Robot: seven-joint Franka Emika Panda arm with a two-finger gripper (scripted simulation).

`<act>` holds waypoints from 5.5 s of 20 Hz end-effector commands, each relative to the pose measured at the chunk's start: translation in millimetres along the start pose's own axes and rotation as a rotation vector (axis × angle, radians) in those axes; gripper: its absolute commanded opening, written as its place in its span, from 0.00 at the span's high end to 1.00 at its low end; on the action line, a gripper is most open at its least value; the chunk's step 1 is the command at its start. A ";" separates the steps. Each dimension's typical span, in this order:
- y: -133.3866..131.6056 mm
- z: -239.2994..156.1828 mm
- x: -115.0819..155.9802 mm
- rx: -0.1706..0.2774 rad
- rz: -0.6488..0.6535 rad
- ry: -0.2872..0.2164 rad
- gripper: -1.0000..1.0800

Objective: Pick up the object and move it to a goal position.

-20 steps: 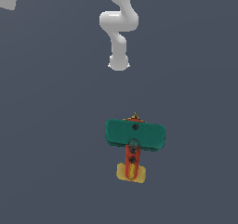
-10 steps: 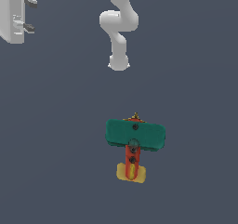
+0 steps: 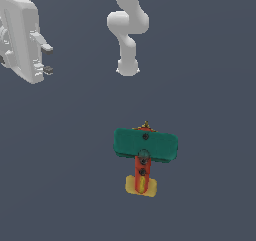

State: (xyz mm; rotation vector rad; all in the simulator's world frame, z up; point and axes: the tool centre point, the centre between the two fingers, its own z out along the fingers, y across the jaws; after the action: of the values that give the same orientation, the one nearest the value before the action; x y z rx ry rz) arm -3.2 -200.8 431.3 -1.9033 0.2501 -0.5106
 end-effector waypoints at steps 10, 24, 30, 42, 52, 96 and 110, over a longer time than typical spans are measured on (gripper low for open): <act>92.5 81.4 -13.0 0.085 0.149 -0.095 0.38; 187.6 184.8 -61.6 0.128 0.310 -0.222 0.38; 206.6 207.0 -76.7 0.131 0.344 -0.251 0.38; 212.1 217.9 -83.0 0.138 0.363 -0.267 0.38; 209.9 228.2 -85.7 0.144 0.371 -0.273 0.38; 179.4 84.0 -102.3 0.141 0.375 -0.276 1.00; 156.0 -75.0 -105.3 0.142 0.374 -0.276 1.00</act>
State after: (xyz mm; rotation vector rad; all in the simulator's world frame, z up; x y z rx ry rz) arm -113.9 -269.3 277.8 -1.7115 0.3730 -0.0117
